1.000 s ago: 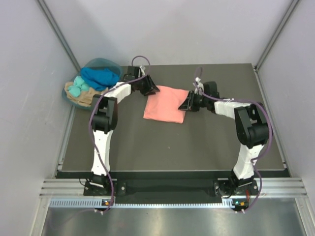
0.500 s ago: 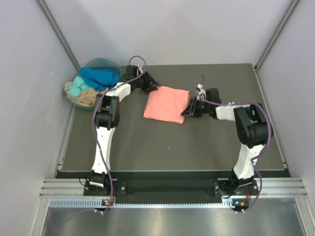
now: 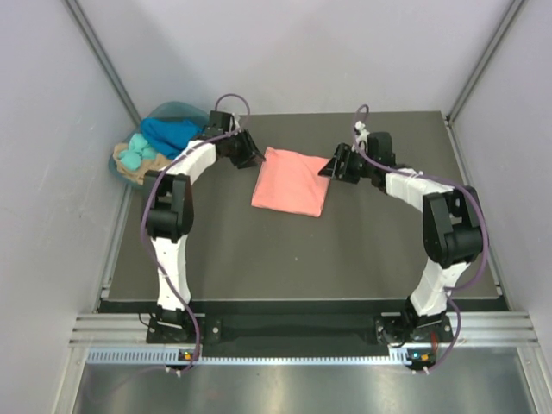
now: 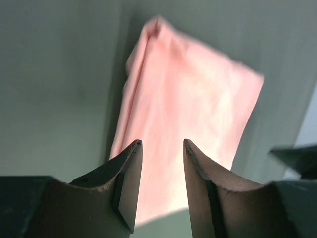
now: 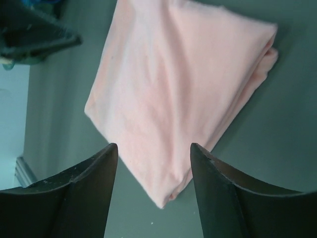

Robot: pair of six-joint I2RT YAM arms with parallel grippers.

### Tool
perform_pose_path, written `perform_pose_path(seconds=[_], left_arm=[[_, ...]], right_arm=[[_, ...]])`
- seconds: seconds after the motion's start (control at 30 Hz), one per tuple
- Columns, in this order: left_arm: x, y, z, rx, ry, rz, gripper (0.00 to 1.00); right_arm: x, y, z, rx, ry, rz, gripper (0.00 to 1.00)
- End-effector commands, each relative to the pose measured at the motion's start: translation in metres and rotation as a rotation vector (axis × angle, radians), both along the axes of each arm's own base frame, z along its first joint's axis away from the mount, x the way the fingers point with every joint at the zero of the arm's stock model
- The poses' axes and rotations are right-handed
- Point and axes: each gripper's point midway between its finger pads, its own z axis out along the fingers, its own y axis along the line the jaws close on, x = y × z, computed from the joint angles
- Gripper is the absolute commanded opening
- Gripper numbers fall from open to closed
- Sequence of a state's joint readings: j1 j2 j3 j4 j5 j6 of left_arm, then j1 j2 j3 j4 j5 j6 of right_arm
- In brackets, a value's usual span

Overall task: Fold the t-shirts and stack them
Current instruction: Fold the tshirt, then neatly place the folded tshirt to the corner

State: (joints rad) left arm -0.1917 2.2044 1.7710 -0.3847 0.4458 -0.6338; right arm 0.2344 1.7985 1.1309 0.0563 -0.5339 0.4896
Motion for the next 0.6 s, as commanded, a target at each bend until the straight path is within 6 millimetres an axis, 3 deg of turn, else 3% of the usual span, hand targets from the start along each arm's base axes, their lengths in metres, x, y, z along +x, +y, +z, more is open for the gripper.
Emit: perform_pose_path(seconds=[0.0,0.03,0.23,0.57], left_arm=[[-0.035,0.031,0.002,0.172,0.002,-0.015,0.44],[-0.051,0.035,-0.008,0.183,0.034,-0.020,0.45],[-0.089,0.035,-0.042,0.177,0.109,-0.081,0.48],[-0.099,0.023,-0.078,0.114,0.169,-0.127,0.50]], right_arm=[[0.032,-0.006,-0.002,-0.050,-0.015,-0.037,0.61],[0.034,-0.008,-0.005,-0.062,-0.002,-0.040,0.62],[0.064,-0.013,-0.017,-0.107,0.000,-0.064,0.62],[0.085,-0.014,-0.055,-0.152,0.045,-0.064,0.56]])
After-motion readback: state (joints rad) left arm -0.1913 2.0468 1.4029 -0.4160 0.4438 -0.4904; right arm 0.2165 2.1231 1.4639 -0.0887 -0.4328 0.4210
